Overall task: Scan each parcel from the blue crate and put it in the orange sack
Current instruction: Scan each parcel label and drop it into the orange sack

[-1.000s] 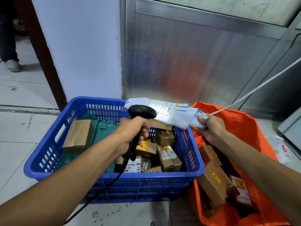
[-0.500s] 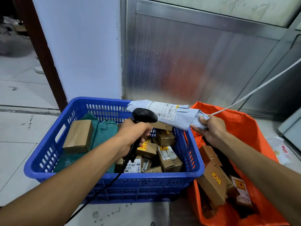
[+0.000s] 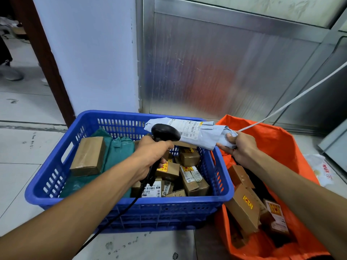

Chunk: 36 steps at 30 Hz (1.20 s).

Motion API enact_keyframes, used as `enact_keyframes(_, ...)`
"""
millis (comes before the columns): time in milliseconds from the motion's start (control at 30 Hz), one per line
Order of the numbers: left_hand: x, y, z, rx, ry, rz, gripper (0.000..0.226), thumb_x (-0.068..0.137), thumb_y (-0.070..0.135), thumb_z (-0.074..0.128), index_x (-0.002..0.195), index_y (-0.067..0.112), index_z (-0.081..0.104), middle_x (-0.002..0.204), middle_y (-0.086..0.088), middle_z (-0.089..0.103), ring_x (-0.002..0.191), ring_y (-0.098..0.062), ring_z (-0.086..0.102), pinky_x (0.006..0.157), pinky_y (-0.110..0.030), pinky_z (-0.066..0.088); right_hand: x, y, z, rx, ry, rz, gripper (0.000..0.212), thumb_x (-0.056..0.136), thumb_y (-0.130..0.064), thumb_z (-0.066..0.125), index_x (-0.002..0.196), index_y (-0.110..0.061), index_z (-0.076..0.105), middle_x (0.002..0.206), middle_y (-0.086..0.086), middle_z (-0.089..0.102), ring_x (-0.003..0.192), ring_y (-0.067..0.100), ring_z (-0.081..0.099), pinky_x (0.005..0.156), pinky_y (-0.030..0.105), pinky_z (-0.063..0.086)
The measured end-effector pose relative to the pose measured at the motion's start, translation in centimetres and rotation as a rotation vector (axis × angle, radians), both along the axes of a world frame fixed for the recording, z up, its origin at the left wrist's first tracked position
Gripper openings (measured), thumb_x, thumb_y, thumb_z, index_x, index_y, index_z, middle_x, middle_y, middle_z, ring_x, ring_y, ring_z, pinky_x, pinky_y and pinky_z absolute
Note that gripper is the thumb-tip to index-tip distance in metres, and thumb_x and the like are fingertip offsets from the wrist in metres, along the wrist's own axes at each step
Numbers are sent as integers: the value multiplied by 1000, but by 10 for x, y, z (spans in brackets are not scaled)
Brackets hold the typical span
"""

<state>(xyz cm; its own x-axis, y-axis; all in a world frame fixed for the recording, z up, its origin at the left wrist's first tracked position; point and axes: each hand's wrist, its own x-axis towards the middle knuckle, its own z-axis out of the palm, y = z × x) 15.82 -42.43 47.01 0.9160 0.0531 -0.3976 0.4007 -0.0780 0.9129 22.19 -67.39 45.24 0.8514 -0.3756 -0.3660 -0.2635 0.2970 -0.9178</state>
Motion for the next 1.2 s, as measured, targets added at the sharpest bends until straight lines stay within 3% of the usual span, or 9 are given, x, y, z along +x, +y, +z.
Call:
enact_keyframes(200,1,-3,-1,26,-10,2,24,93,17,69,110,4,59,72,-8,54,53,-13,49,48,-25,45,-3,4,0,-1,32,38,25,95,10,50,114,-4,57,128,17,61,107,34,63,60,41,62)
enact_keyframes(400,3,-2,-2,32,-16,6,22,94,17,68,110,5,60,74,-9,56,55,-14,50,48,-24,45,-2,6,-1,10,50,51,32,95,10,50,124,-2,55,130,17,60,113,35,62,58,40,63)
enact_keyframes(500,3,-2,-2,28,-20,17,22,93,16,68,110,5,59,73,-8,54,53,-14,49,46,-24,43,0,6,-3,22,31,59,28,95,12,48,119,1,57,135,20,58,119,39,58,53,37,62)
enact_keyframes(567,3,-2,-3,33,-20,12,22,93,17,68,110,5,59,73,-8,54,53,-14,49,46,-24,43,1,6,-4,25,30,58,24,95,12,48,115,1,56,135,20,57,120,39,58,53,37,62)
enact_keyframes(767,4,-2,-4,30,-11,-3,24,93,17,68,111,4,60,74,-8,54,55,-15,50,47,-25,44,3,3,-7,33,28,43,34,94,12,49,126,2,54,134,18,58,117,38,60,51,36,61)
enact_keyframes(900,4,-2,-4,24,-4,-12,24,93,17,68,112,5,60,75,-8,54,55,-14,50,48,-25,44,3,3,-6,25,35,54,27,95,11,49,117,-2,55,132,18,59,115,37,61,56,38,63)
enact_keyframes(1200,7,-2,-6,30,-15,-6,30,92,18,68,117,5,58,83,-10,55,56,-14,51,46,-24,44,4,2,-8,33,34,70,29,95,11,50,120,0,57,130,17,60,114,37,61,60,40,63)
